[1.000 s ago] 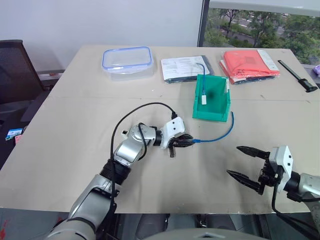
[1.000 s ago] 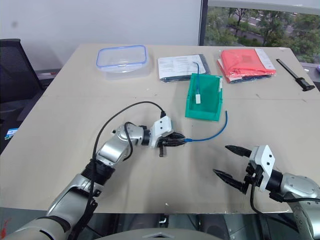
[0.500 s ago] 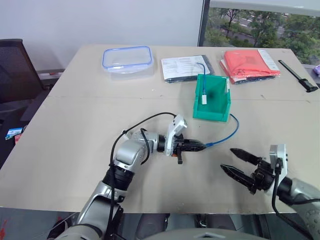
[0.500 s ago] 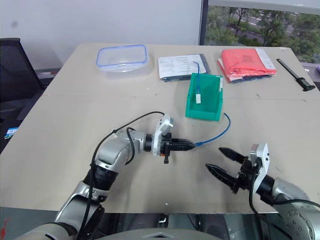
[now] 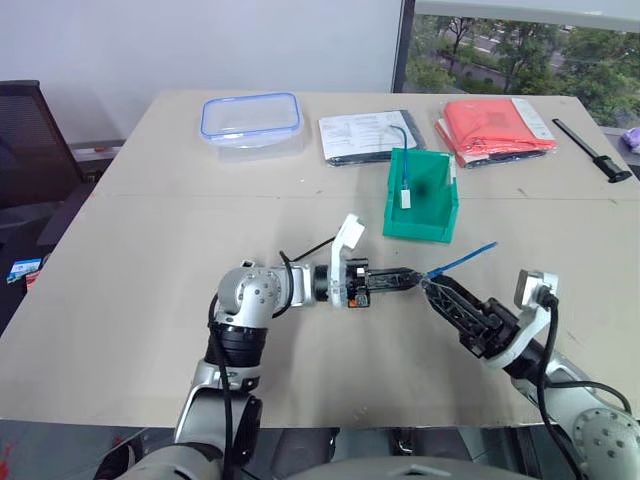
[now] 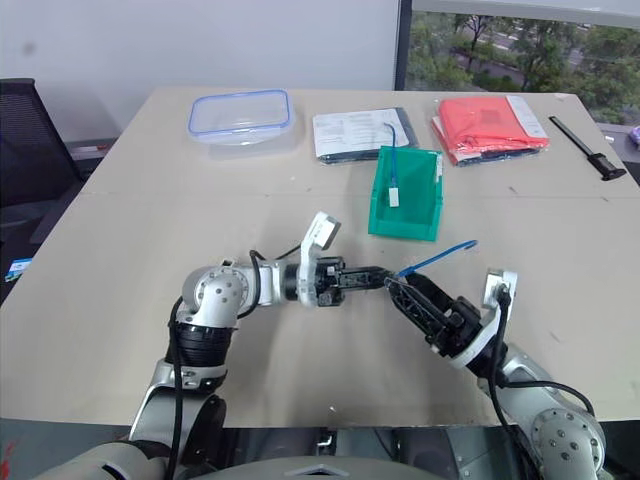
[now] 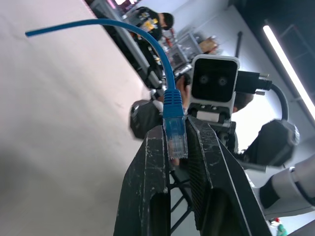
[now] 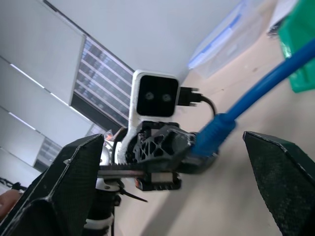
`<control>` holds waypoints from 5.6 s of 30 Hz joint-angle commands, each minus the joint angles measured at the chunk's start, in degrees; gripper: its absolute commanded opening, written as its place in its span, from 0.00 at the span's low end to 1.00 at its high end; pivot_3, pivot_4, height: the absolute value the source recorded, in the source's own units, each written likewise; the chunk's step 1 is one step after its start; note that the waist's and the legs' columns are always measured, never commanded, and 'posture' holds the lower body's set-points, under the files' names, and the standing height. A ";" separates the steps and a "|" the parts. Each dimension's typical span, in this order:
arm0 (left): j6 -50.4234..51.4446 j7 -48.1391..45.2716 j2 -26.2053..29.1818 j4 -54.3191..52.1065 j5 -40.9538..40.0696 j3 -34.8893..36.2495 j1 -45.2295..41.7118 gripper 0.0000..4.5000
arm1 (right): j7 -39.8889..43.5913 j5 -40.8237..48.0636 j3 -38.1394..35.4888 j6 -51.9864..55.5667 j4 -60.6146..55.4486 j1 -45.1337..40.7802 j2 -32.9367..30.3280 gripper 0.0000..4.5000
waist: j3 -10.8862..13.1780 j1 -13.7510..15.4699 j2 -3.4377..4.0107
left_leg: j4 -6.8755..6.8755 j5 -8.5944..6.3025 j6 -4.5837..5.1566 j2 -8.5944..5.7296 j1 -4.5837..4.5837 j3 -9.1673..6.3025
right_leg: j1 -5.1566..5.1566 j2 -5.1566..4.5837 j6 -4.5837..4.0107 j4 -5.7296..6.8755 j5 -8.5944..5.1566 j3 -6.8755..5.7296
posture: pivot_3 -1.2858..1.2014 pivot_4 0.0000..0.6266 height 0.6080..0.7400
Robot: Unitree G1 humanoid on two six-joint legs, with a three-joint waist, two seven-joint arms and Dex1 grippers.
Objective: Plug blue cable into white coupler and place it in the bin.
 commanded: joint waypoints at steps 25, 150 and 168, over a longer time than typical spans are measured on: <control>-3.93 0.36 2.75 -5.97 -4.35 -3.03 3.24 0.00 | -3.70 14.02 -3.89 -2.15 0.98 -3.26 2.40 0.01 | 0.00 -0.02 0.00 | -0.02 -0.01 0.01 0.03 -0.01 0.00 | -0.01 0.00 -0.03 -0.01 -0.01 0.12 | 0.52 0.24 0.98; -86.30 -32.95 4.75 43.89 38.72 -13.55 -10.32 0.12 | 34.36 -58.94 21.81 -39.56 38.98 -31.81 -6.69 0.01 | -0.04 -0.07 -0.04 | 0.01 -0.09 0.15 -0.01 -0.15 0.33 | -0.39 0.37 0.00 0.13 0.04 0.49 | 0.52 0.24 0.98; -86.96 -34.03 4.57 44.24 39.86 -13.06 -9.95 0.12 | 36.91 -65.85 28.48 -37.70 53.45 -32.27 -5.98 0.01 | -0.37 -0.71 -0.37 | 0.02 -0.09 0.15 0.05 0.14 0.31 | -0.23 0.43 -0.01 0.36 0.03 0.50 | 0.52 0.24 0.98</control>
